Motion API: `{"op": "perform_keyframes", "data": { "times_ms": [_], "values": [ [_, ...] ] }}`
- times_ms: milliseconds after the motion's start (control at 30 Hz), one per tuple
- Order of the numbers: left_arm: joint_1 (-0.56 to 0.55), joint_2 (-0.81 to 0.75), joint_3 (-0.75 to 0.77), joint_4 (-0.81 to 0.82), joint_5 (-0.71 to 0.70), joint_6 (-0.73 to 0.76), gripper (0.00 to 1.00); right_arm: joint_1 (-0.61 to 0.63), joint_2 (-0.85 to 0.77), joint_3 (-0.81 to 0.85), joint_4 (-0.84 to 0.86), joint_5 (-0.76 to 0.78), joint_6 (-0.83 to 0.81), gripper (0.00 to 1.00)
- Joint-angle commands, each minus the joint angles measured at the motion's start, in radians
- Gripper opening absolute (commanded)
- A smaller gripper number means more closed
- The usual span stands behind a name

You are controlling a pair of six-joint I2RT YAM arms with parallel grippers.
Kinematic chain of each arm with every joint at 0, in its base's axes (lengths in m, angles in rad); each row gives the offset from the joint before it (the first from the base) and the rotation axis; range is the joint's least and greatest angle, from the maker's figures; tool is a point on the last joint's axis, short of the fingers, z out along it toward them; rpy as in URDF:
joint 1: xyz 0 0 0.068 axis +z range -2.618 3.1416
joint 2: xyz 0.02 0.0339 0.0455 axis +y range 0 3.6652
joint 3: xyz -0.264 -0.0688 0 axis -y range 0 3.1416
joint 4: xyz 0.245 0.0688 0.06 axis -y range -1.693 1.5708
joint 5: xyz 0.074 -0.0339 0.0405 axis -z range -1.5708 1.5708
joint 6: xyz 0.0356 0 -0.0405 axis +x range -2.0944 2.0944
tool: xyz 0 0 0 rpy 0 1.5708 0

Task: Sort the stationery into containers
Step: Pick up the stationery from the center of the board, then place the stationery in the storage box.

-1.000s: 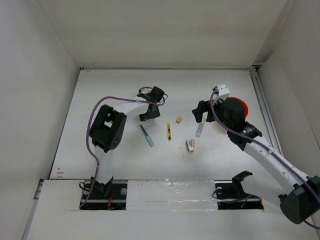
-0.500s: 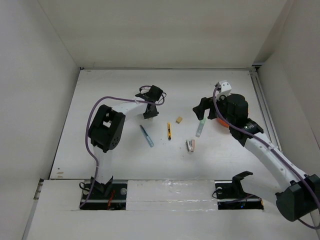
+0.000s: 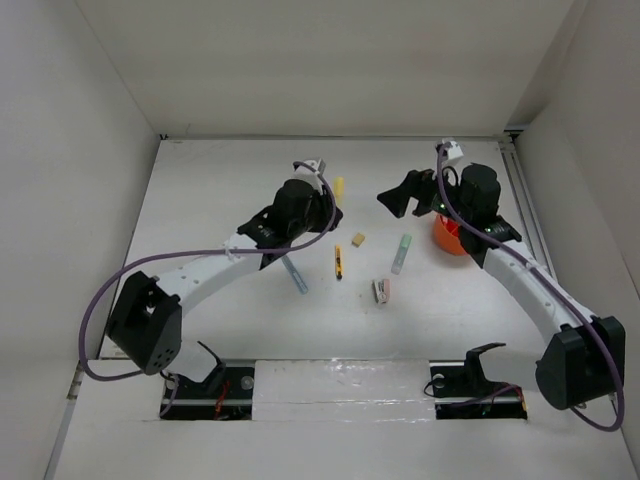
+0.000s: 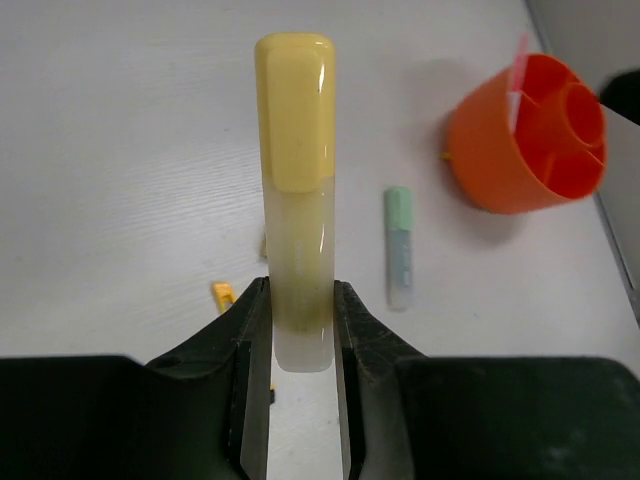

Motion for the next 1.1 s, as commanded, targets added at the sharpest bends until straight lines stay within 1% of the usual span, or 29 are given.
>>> {"op": "perform_keyframes", "data": {
  "times_ms": [0, 133, 267, 367, 400, 500, 533, 667, 733, 767, 800, 833, 867, 900, 933, 967, 1033, 1067],
  "values": [
    [-0.035, -0.043, -0.057, 0.189, 0.131, 0.084, 0.0, 0.041, 0.031, 0.06, 0.148, -0.068, 0.084, 0.96],
    [-0.035, -0.105, -0.123, 0.264, 0.182, 0.084, 0.0, 0.09, 0.074, 0.082, 0.182, -0.055, 0.104, 0.96],
    [-0.035, -0.143, -0.148, 0.307, 0.219, 0.084, 0.0, 0.127, 0.122, 0.082, 0.231, -0.066, 0.162, 0.93],
    [-0.035, -0.152, -0.157, 0.317, 0.228, 0.084, 0.0, 0.153, 0.142, 0.082, 0.266, -0.066, 0.185, 0.88],
    [-0.035, -0.152, -0.157, 0.317, 0.24, 0.084, 0.0, 0.153, 0.142, 0.073, 0.266, -0.051, 0.199, 0.88],
    [-0.035, -0.152, -0.166, 0.326, 0.249, 0.084, 0.0, 0.172, 0.16, 0.073, 0.266, -0.041, 0.199, 0.8],
    [-0.035, -0.152, -0.166, 0.338, 0.263, 0.084, 0.0, 0.172, 0.16, 0.073, 0.294, -0.041, 0.21, 0.77],
    [-0.035, -0.152, -0.166, 0.338, 0.275, 0.084, 0.0, 0.183, 0.183, 0.073, 0.317, -0.041, 0.221, 0.6],
    [-0.035, -0.152, -0.166, 0.338, 0.285, 0.084, 0.0, 0.192, 0.192, 0.083, 0.326, -0.054, 0.231, 0.36],
    [-0.035, -0.152, -0.166, 0.338, 0.285, 0.084, 0.0, 0.192, 0.193, 0.092, 0.326, -0.064, 0.231, 0.22],
    [-0.035, -0.152, -0.166, 0.338, 0.285, 0.084, 0.0, 0.201, 0.203, 0.093, 0.326, -0.077, 0.231, 0.04],
    [-0.035, -0.152, -0.166, 0.338, 0.275, 0.084, 0.0, 0.201, 0.203, 0.102, 0.317, -0.077, 0.231, 0.0],
    [-0.035, -0.152, -0.166, 0.323, 0.275, 0.084, 0.0, 0.201, 0.214, 0.102, 0.317, -0.086, 0.231, 0.0],
    [-0.035, -0.152, -0.166, 0.314, 0.243, 0.084, 0.13, 0.201, 0.214, 0.102, 0.317, -0.086, 0.231, 0.0],
    [-0.035, -0.163, -0.166, 0.314, 0.231, 0.084, 0.37, 0.178, 0.214, 0.102, 0.317, -0.1, 0.231, 0.0],
    [-0.035, -0.163, -0.166, 0.3, 0.214, 0.084, 0.99, 0.169, 0.214, 0.09, 0.317, -0.109, 0.231, 0.0],
    [-0.035, -0.194, -0.166, 0.291, 0.179, 0.063, 1.0, 0.144, 0.214, 0.08, 0.357, -0.118, 0.206, 0.0],
    [-0.035, -0.203, -0.166, 0.277, 0.179, 0.062, 1.0, 0.109, 0.214, 0.08, 0.357, -0.118, 0.189, 0.0]
  ]
}}
